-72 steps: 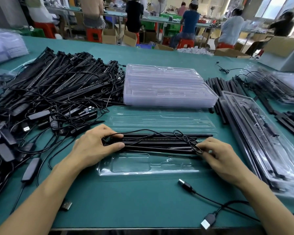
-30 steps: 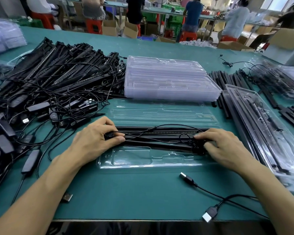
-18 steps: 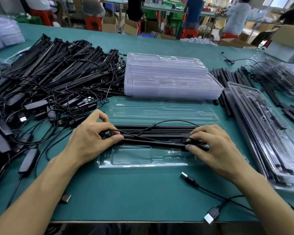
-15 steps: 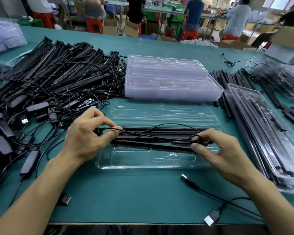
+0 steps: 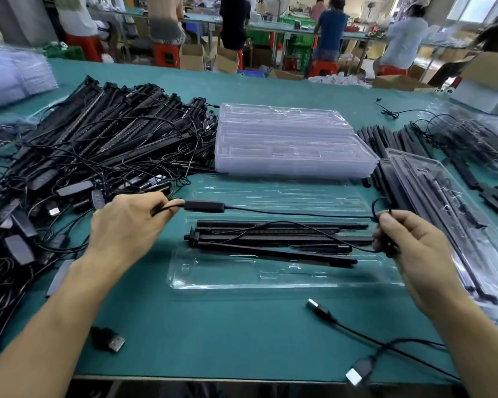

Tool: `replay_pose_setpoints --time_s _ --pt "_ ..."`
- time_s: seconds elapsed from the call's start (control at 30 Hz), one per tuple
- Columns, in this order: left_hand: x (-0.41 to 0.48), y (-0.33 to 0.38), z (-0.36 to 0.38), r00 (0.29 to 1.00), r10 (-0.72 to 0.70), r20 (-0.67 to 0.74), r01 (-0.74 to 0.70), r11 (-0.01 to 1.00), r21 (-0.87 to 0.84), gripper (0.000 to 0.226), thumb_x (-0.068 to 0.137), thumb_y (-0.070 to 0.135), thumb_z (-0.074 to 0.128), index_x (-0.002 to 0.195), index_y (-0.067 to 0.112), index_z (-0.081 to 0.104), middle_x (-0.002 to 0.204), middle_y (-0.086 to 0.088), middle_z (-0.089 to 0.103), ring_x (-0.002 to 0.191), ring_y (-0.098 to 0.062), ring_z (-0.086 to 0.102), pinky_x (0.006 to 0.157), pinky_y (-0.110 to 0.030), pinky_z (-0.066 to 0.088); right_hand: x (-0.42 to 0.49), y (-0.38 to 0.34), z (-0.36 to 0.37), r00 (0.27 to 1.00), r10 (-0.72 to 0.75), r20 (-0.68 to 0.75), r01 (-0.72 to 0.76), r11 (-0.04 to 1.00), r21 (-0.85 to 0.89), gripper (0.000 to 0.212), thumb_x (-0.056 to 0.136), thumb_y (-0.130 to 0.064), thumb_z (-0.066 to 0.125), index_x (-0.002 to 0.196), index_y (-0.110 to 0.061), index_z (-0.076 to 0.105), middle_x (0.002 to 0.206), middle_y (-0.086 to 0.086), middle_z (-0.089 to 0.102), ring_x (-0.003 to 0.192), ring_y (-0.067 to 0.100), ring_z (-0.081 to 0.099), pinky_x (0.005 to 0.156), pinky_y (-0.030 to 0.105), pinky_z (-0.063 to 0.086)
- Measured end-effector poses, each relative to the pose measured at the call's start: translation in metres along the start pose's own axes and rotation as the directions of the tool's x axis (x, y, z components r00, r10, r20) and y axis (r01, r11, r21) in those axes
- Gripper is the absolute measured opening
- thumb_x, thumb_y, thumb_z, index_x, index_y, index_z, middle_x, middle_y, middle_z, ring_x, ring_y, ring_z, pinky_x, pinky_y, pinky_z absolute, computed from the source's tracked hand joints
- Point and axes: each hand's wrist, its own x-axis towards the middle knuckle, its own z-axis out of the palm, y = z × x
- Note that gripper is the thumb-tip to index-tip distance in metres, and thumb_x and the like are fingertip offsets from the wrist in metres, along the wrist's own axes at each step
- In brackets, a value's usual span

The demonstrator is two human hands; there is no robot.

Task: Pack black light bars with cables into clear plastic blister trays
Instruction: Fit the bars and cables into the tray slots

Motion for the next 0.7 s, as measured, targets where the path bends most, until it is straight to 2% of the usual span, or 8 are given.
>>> replay_pose_setpoints --time_s 0.07,0.23,0.37,0.43,0.5,0.6,0.7 --pt "0.000 -0.001 0.001 1.000 -0.018 -0.013 0.017 1.000 -0.023 0.054 0.081 0.073 0.035 0.074 0.028 0.063 0.054 0.009 0.054 0.056 -0.022 0.054 0.052 -0.028 0.033 -0.001 0.005 0.000 0.999 0.027 0.027 -0.027 0.999 -0.022 0.022 0.075 -0.046 0.065 0.080 -0.026 0.071 0.067 -0.004 0.062 0.066 0.014 0.056 0.063 0.021 0.050" --pt "0.011 0.004 0.002 0.988 -0.140 -0.065 0.129 0.981 -0.148 0.028 0.091 0.051 0.058 0.078 0.027 0.065 0.055 0.009 0.055 0.052 -0.023 0.052 0.051 -0.029 0.034 0.002 0.006 0.008 0.999 0.030 0.018 -0.032 0.997 0.075 0.015 0.080 -0.036 0.063 0.079 -0.024 0.071 0.069 -0.002 0.063 0.067 0.013 0.058 0.065 0.020 0.053" --pt "0.018 0.012 0.004 0.988 -0.151 -0.023 0.138 0.946 -0.294 0.018 0.091 0.041 0.063 0.077 0.029 0.067 0.057 0.007 0.057 0.056 -0.019 0.053 0.055 -0.031 0.044 0.004 0.004 0.017 0.999 -0.010 0.040 0.007 0.998 0.064 0.015 0.096 -0.021 0.053 0.091 -0.021 0.067 0.071 -0.003 0.064 0.071 0.010 0.061 0.068 0.020 0.054" --pt "0.017 0.013 0.004 0.994 -0.100 0.048 0.110 0.936 -0.335 0.019 0.088 0.041 0.067 0.072 0.031 0.066 0.057 0.009 0.059 0.057 -0.009 0.053 0.057 -0.025 0.045 0.003 0.005 0.020 0.995 -0.043 0.093 0.043 0.999 -0.001 0.014 0.097 -0.017 0.052 0.096 -0.020 0.065 0.071 -0.001 0.065 0.070 0.007 0.062 0.066 0.017 0.053" --pt "0.014 0.014 0.004 0.984 0.000 0.177 0.064 0.932 -0.357 0.015 0.081 0.043 0.075 0.071 0.033 0.068 0.063 0.016 0.063 0.062 0.001 0.056 0.061 -0.016 0.042 0.003 0.008 0.024 0.987 -0.060 0.149 0.072 0.994 -0.079 0.012 0.095 -0.015 0.055 0.099 -0.019 0.065 0.071 -0.001 0.067 0.068 0.006 0.063 0.065 0.014 0.051" --pt "0.009 0.013 0.005 0.931 0.101 0.351 0.033 0.933 -0.357 0.026 0.064 0.046 0.087 0.082 0.037 0.071 0.092 0.016 0.066 0.093 0.002 0.059 0.086 -0.027 0.044 0.005 0.015 0.027 0.981 -0.045 0.187 0.073 0.986 -0.147 0.013 0.095 -0.012 0.056 0.101 -0.018 0.065 0.072 -0.002 0.067 0.069 0.009 0.063 0.067 0.017 0.052" --pt "0.008 0.013 0.007 0.905 0.117 0.408 0.032 0.940 -0.339 0.039 0.057 0.047 0.091 0.089 0.039 0.070 0.104 0.018 0.062 0.107 -0.005 0.057 0.097 -0.033 0.042 0.007 0.020 0.026 0.993 -0.047 0.108 0.059 0.992 -0.107 0.016 0.097 -0.013 0.055 0.097 -0.021 0.068 0.069 -0.003 0.065 0.068 0.010 0.060 0.065 0.018 0.052"
